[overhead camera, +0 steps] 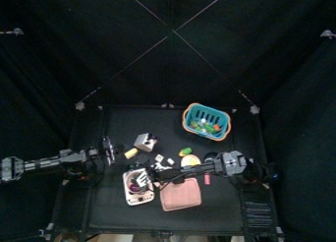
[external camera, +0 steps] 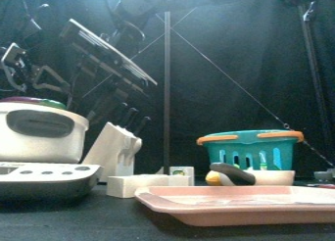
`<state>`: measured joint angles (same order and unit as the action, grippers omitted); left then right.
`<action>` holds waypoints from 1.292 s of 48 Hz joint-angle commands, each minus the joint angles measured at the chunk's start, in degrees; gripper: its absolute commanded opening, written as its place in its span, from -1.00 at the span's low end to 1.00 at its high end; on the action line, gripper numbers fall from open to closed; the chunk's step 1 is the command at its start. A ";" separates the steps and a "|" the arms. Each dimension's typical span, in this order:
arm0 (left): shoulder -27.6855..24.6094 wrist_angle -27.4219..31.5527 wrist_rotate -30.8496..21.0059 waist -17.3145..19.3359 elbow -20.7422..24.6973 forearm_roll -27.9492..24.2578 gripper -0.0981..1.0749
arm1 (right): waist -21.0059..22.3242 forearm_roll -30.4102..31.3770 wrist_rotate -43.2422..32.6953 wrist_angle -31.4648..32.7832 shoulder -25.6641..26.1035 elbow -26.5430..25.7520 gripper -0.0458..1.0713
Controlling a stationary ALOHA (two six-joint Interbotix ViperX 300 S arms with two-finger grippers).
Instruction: Grab egg sushi
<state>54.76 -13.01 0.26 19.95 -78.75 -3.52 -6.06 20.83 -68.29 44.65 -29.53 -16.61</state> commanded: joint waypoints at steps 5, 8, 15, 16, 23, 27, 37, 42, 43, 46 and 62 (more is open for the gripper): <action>-0.18 -0.18 0.00 0.00 0.62 0.09 -0.86 | -0.18 1.14 0.09 -0.26 5.36 -1.76 0.35; -0.18 -0.18 0.00 0.00 0.62 0.09 -0.86 | -0.26 1.85 0.18 -0.18 6.15 -1.49 0.35; -0.18 -0.18 -0.09 0.00 0.62 0.18 -0.86 | -0.79 3.43 0.79 1.05 8.35 0.44 0.35; -0.18 -0.09 -0.18 0.00 0.62 0.26 -0.86 | -0.88 3.52 0.88 1.23 8.70 0.88 0.35; -0.18 3.16 -0.79 -0.88 0.70 3.43 -0.86 | -1.76 4.39 0.97 1.41 10.99 4.75 0.34; -0.18 7.47 -0.70 -2.46 1.32 7.29 -0.86 | -2.46 5.10 0.88 1.14 12.83 7.82 0.34; -0.26 10.81 -0.62 -3.69 2.55 12.30 -0.68 | -3.34 7.82 0.44 -0.97 18.37 15.73 0.34; -0.88 12.30 -0.70 -5.19 2.55 12.83 -0.45 | -3.25 8.61 0.35 -2.02 21.45 20.83 0.34; -0.97 12.66 -0.70 -5.54 2.55 12.83 -0.40 | -3.25 8.70 0.35 -2.29 21.97 21.80 0.34; -1.85 13.54 -0.79 -6.86 2.72 12.83 -0.23 | -3.25 8.96 0.35 -3.16 23.55 24.70 0.34; -9.14 14.41 -0.79 -10.02 4.13 13.18 0.61 | -1.32 10.99 -4.22 -12.30 33.57 42.36 0.34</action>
<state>47.11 1.85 -0.44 10.02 -76.29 9.58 -8.53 30.41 -71.89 35.68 -1.23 22.15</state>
